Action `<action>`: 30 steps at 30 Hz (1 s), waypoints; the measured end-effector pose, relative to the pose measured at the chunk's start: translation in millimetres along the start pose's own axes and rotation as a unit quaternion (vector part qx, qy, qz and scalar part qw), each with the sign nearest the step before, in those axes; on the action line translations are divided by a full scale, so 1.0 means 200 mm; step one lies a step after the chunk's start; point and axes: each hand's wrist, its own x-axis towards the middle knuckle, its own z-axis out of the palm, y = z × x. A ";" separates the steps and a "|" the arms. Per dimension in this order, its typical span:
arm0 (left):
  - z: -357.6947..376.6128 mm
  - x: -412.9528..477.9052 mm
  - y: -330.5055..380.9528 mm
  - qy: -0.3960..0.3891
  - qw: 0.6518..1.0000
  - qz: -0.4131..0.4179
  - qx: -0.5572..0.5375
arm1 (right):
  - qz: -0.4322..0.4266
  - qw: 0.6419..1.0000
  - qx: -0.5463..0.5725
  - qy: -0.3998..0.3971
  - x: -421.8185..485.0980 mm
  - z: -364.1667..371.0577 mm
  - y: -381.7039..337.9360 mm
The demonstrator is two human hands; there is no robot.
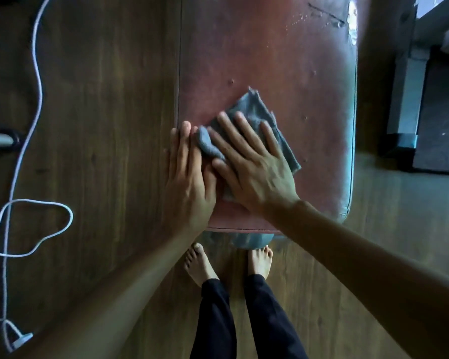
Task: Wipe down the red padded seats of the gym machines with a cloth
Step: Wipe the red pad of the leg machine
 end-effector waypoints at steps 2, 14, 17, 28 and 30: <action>-0.01 0.00 0.00 0.002 1.000 0.003 0.025 | -0.021 0.999 -0.004 -0.026 -0.14 -0.05 0.11; 0.02 0.37 0.05 -0.013 0.994 0.027 0.100 | 0.072 0.997 -0.008 -0.014 -0.03 -0.10 0.36; 0.03 0.46 0.04 -0.014 0.995 0.048 0.090 | 0.186 0.983 0.004 0.009 0.16 -0.11 0.39; 0.00 0.59 0.34 -0.024 0.995 0.089 -0.028 | 0.210 0.953 0.201 0.085 0.41 -0.19 0.37; 0.03 0.67 0.47 -0.015 0.994 0.106 -0.021 | 0.217 0.946 0.203 0.131 0.36 -0.21 0.45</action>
